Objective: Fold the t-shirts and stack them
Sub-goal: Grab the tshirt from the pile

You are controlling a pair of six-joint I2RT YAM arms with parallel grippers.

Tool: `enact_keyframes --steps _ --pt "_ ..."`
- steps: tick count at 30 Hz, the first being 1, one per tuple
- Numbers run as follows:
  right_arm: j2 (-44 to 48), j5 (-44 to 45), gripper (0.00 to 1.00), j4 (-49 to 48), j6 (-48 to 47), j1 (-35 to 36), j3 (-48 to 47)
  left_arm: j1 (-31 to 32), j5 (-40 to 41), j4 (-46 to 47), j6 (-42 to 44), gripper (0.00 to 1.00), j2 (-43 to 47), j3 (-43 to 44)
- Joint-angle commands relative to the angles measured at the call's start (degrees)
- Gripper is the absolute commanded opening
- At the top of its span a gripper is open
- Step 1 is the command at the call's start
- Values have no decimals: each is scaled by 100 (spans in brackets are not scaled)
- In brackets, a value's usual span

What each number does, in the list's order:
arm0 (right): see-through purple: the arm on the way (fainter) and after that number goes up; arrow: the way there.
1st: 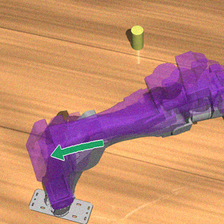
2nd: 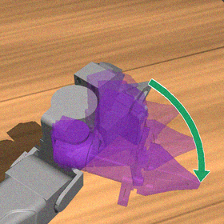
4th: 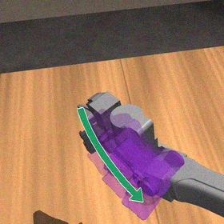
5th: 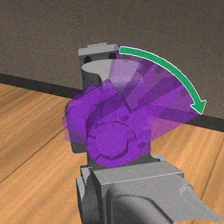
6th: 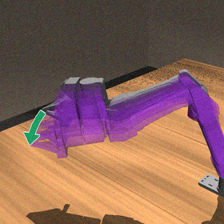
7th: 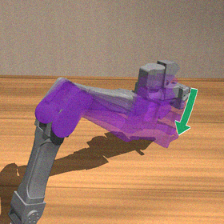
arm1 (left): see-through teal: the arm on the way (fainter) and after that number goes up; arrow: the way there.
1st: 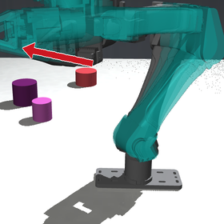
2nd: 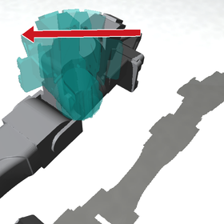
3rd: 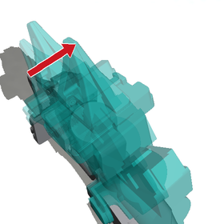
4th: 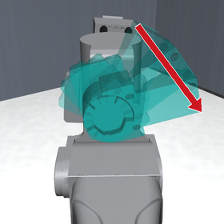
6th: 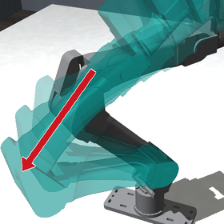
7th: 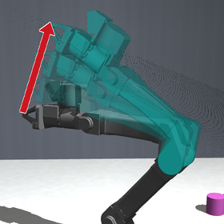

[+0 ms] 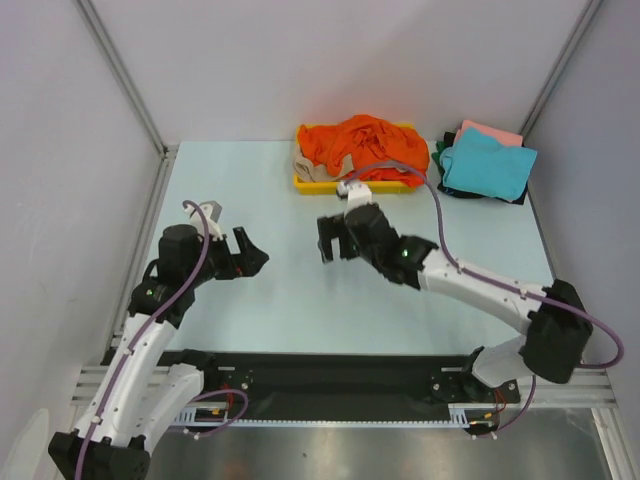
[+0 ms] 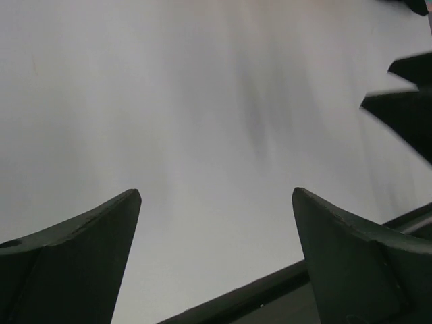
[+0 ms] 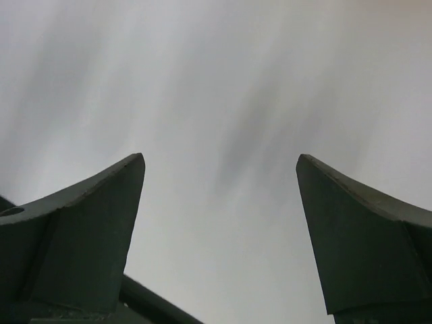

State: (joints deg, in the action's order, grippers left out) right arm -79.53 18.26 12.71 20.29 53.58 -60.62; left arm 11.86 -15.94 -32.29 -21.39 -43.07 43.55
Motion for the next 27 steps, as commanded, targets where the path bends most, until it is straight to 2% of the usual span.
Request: enact_keyframes --steps 1,3,6,16,18,27 --pt "-580 -725 99 309 -438 -786 -1344 -34 548 22 12 100 299 145" --pt "-923 -1016 99 398 -735 -1190 -2159 -34 374 82 3 100 422 101" --pt "-1599 -711 99 705 -1017 -1542 -3214 -34 -100 329 47 100 571 -30" --pt "-3445 -832 98 1548 -720 -2976 -5309 -52 171 259 29 100 589 -48" --pt "-4216 -990 97 1952 -807 -3274 -6281 -139 66 293 47 100 528 -57" --pt "-5555 -1316 97 1806 -887 -3609 -7699 -412 -181 382 47 100 528 -110"
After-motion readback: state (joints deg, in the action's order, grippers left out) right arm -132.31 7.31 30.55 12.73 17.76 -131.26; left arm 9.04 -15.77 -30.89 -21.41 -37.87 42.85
